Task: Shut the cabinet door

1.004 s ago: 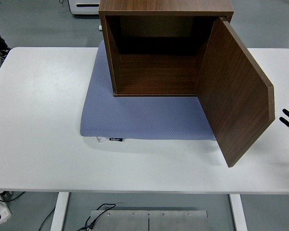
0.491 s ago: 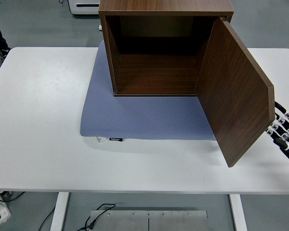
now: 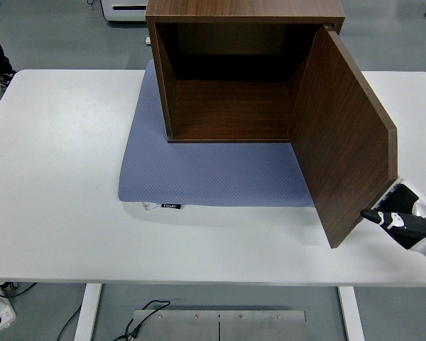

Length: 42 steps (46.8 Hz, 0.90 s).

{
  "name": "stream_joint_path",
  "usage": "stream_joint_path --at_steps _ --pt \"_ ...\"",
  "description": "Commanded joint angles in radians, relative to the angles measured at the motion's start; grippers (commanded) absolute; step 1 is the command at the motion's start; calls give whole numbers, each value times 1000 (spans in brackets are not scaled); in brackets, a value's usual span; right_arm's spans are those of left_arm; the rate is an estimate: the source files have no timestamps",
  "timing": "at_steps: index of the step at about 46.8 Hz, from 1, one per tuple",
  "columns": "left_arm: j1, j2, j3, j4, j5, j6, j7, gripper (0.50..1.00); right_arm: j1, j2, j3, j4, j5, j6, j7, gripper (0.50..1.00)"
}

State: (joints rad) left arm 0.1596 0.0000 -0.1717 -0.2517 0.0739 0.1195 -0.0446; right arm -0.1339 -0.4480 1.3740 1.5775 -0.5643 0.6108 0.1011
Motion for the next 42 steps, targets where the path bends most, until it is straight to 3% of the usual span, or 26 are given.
stream_joint_path --at_steps 1,25,42 --pt "0 0 0 0 1 0 0 1000 28 0 -19 -1 0 0 0 1000" --pt "0 0 0 0 0 0 -1 1000 149 35 -133 -1 -8 0 0 1000" --pt "0 0 0 0 0 0 0 1000 217 110 -213 -22 -26 0 0 1000"
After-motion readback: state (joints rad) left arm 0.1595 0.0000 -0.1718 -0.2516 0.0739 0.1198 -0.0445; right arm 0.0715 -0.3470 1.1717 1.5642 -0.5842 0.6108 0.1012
